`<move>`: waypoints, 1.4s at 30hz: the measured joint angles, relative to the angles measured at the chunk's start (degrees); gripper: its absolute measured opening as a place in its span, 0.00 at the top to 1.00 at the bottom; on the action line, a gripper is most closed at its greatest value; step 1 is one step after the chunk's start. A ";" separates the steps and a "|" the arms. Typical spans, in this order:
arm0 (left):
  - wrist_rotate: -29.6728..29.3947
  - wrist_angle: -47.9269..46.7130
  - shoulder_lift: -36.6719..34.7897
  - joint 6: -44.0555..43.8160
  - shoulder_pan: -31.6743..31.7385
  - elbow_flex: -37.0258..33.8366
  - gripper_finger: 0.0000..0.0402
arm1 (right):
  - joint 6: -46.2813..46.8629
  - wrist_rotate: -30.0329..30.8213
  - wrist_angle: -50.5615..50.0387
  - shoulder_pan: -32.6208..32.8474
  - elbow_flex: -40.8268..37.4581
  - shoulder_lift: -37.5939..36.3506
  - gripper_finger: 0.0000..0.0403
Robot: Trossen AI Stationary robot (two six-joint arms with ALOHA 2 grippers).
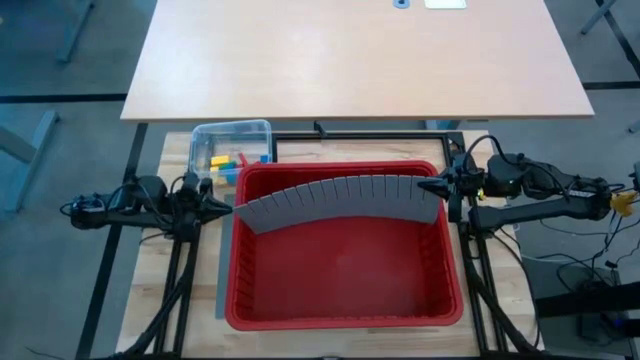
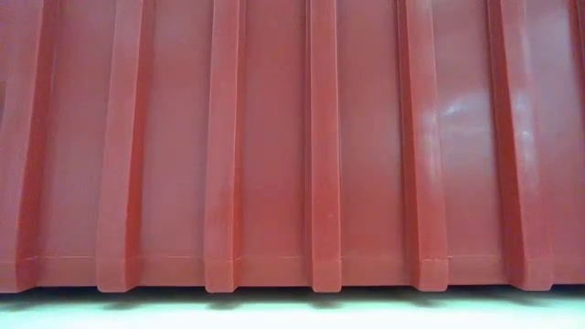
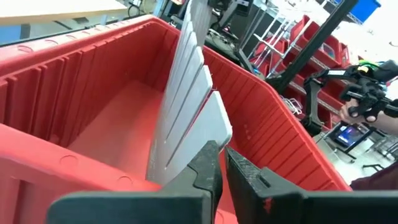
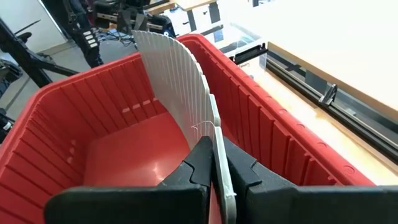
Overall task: Sort blocks
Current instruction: Insert the bin divider into the red bin
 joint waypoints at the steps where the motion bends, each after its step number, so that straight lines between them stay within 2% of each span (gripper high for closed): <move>1: -0.03 0.02 0.00 -0.62 0.00 0.07 0.95 | 0.01 0.08 0.00 0.00 0.00 0.00 1.00; 12: -0.16 -0.05 -0.07 -4.53 0.00 0.02 0.69 | 0.46 0.89 0.02 0.00 0.00 0.00 1.00; 16: -2.79 0.90 1.35 -4.10 0.00 -0.94 0.61 | 0.56 1.00 0.04 0.00 0.00 0.13 1.00; 25: -3.20 12.07 6.33 -1.95 0.00 -5.28 0.54 | 0.89 1.06 0.15 0.00 0.09 0.42 1.00; 28: -3.22 14.86 8.19 -1.95 0.00 -6.37 0.57 | 0.89 1.06 0.15 0.00 0.09 0.42 1.00; 30: -3.37 17.09 9.29 -1.31 0.02 -7.05 0.63 | 0.87 1.06 0.15 0.00 0.09 0.42 1.00; 32: -3.29 19.02 10.42 0.76 0.00 -7.44 0.73 | 0.87 1.06 0.15 0.00 0.09 0.42 1.00; 35: -2.91 20.27 11.55 4.92 0.00 -7.41 0.93 | 0.88 1.06 0.12 0.00 0.09 0.42 1.00; 36: -2.91 20.35 11.88 5.79 0.00 -7.12 0.96 | 0.91 1.06 0.08 0.00 0.09 0.42 1.00; 42: -1.99 20.31 12.76 6.69 0.00 -6.39 1.00 | 0.91 1.09 -0.07 0.00 0.09 0.42 1.00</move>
